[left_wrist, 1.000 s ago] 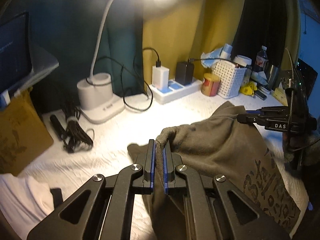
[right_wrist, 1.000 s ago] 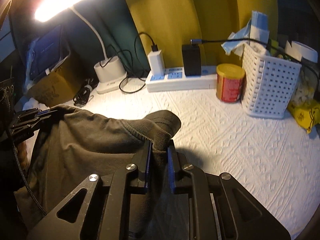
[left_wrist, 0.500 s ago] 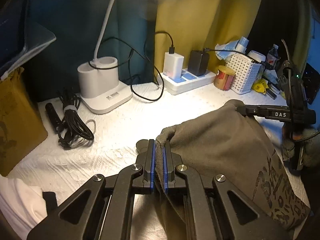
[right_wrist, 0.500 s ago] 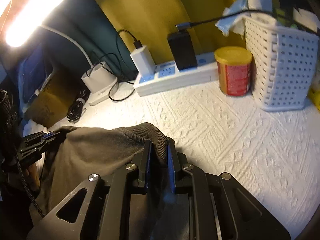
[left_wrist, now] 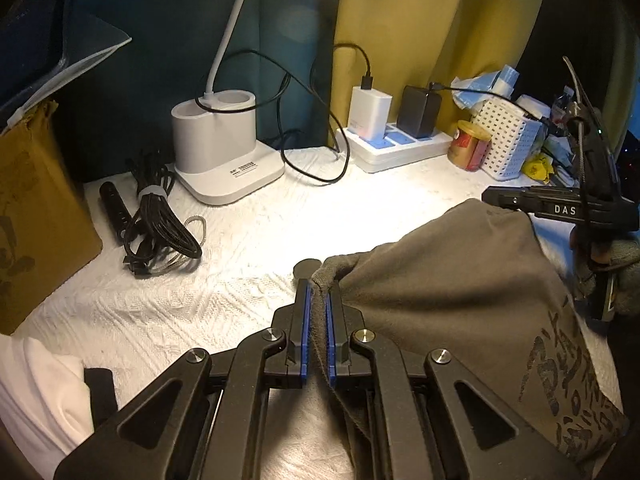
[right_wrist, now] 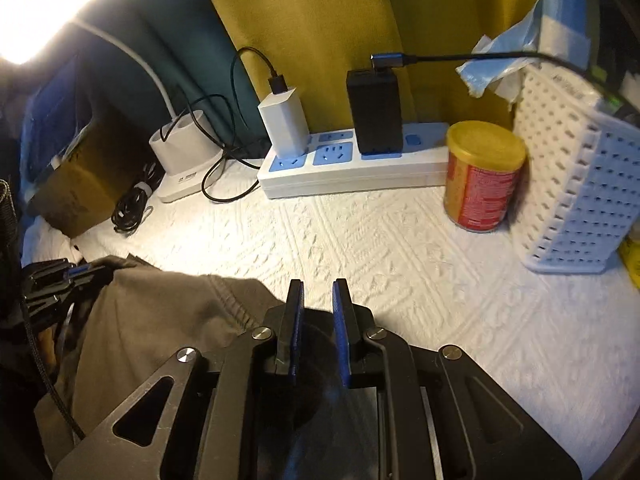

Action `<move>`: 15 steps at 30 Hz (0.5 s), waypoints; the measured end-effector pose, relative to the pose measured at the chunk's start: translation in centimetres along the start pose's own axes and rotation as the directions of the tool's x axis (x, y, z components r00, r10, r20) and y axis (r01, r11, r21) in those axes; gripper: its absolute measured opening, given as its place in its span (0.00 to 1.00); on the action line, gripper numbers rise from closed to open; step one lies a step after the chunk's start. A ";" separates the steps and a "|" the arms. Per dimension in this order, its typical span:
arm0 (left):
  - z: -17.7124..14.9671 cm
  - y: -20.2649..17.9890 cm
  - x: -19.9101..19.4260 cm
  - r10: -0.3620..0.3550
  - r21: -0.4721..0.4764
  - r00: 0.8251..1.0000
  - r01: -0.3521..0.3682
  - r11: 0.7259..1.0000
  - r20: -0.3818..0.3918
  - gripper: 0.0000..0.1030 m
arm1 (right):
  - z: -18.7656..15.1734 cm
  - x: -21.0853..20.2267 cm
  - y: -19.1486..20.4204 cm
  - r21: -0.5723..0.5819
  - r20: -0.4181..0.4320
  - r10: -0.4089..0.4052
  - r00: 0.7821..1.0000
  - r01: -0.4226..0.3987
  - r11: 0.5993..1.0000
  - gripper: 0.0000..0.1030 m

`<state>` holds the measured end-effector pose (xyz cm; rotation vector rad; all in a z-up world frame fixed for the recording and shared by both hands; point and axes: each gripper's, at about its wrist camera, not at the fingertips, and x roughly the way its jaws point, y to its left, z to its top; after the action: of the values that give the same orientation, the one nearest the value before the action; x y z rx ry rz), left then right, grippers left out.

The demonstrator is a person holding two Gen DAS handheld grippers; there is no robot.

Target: Fold small clothes

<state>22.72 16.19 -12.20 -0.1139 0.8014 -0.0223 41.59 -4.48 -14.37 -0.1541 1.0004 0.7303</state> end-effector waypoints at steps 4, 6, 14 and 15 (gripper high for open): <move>-0.1 -0.4 -0.2 -0.033 0.010 0.999 0.033 0.999 -0.009 0.05 | -0.4 -2.0 -0.7 0.050 0.016 0.015 1.000 -0.016 0.999 0.58; -0.3 -0.6 -0.1 -0.041 0.014 0.999 0.041 0.999 -0.010 0.05 | -0.6 -2.1 -0.9 0.078 0.002 0.045 0.999 -0.045 0.996 0.58; -0.3 -0.2 -0.8 -0.065 -0.008 0.998 0.065 0.998 0.021 0.05 | -1.1 0.0 -1.6 0.162 0.005 0.217 0.976 -0.215 0.963 0.14; 0.0 -0.1 -1.2 -0.059 -0.016 0.997 0.060 0.998 0.043 0.05 | -0.7 -0.2 -1.3 0.142 0.017 0.211 0.977 -0.212 0.967 0.13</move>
<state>21.86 16.18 -11.32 -0.1542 0.7554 -0.0693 41.81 -5.93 -14.85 0.0803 1.0741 0.8489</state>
